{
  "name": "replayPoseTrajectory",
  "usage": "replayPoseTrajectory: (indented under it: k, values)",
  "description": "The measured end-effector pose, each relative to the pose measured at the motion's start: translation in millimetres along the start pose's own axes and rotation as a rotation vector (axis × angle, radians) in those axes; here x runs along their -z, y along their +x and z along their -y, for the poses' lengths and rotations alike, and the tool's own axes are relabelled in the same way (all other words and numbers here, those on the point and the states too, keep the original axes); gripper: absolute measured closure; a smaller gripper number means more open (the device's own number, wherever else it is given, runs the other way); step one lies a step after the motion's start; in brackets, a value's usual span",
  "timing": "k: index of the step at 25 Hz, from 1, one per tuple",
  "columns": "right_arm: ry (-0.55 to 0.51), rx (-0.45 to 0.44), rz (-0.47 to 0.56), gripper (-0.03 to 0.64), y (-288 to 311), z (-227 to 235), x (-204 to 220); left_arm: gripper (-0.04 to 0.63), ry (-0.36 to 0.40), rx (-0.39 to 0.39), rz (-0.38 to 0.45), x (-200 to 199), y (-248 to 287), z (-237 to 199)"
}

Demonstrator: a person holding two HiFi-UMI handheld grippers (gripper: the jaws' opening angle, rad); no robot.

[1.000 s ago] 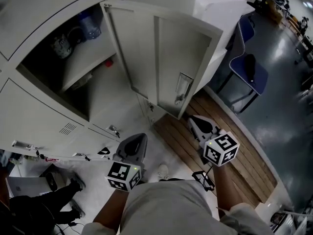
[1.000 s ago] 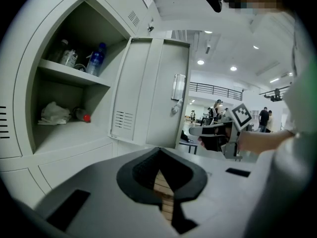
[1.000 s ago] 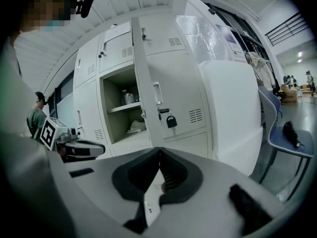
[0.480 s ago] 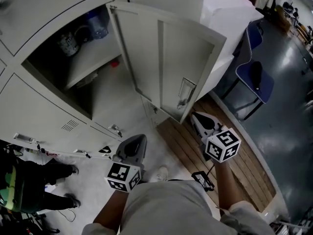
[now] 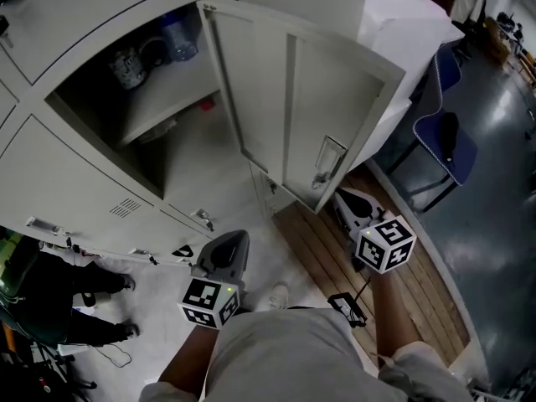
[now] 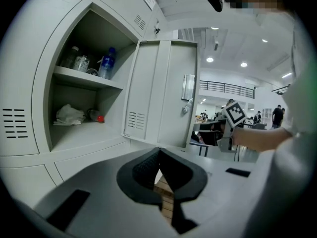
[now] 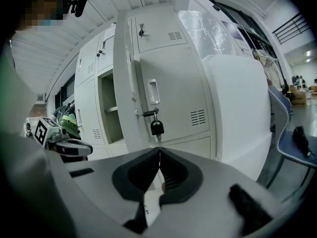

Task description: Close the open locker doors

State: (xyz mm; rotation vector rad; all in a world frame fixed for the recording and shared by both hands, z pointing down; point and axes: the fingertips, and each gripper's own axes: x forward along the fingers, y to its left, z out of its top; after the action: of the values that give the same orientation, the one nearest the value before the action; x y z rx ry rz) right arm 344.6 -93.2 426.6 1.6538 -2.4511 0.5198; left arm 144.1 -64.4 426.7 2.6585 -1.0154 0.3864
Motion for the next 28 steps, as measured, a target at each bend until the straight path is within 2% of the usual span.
replayPoseTrajectory:
  k: [15,28]
  values:
    - [-0.001,-0.015,-0.008,0.589,8.9,-10.9,-0.2,0.581,-0.013,-0.025,-0.005,4.9,-13.2,-12.5]
    - [-0.013,-0.052,-0.016,0.589,14.0,-54.7,8.5,0.581,-0.019,-0.029,0.003,10.0,-34.8,-31.5]
